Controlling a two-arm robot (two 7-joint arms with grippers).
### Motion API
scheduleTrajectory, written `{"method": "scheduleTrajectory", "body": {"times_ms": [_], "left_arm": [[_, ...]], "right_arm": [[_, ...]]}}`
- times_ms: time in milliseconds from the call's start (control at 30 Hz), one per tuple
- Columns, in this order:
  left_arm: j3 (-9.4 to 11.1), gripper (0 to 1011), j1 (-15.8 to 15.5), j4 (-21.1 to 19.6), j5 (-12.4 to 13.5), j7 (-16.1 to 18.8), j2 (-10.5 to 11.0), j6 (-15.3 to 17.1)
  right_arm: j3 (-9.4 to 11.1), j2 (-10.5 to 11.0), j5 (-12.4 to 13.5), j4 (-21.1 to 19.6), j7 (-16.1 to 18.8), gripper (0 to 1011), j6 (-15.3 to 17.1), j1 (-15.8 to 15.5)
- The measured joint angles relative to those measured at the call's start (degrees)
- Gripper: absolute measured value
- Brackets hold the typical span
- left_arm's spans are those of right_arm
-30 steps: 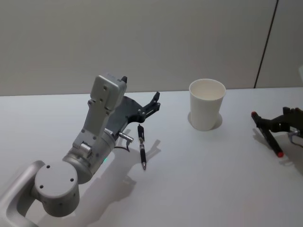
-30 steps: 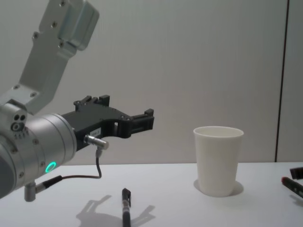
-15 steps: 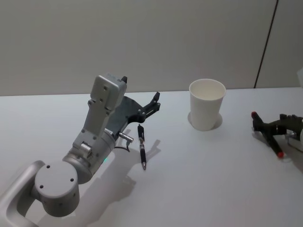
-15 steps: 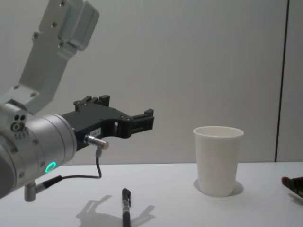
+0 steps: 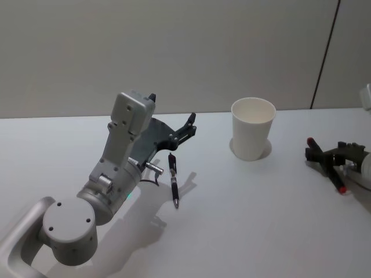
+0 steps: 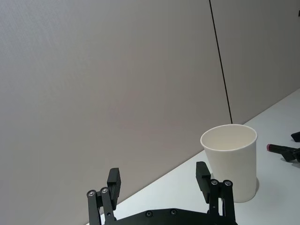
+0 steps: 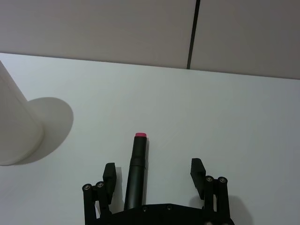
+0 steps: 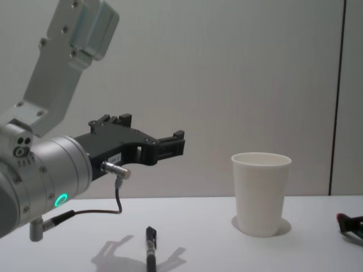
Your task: Place the pen into the pen holder.
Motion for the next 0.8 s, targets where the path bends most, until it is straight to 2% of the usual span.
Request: {"method": "scheduleTrajectory", "body": {"times_ms": [300, 800], "left_arm": [[0.0, 1001, 0.0, 0.0, 0.0, 0.0, 0.0, 0.0], [0.0, 1001, 0.0, 0.0, 0.0, 0.0, 0.0, 0.0]], "right_arm": [[-0.4, -0.6, 0.2, 1.9, 0.2, 1001, -2.2, 0.6], [-0.7, -1.0, 0.4, 3.1, 0.5, 977, -3.6, 1.0]]}}
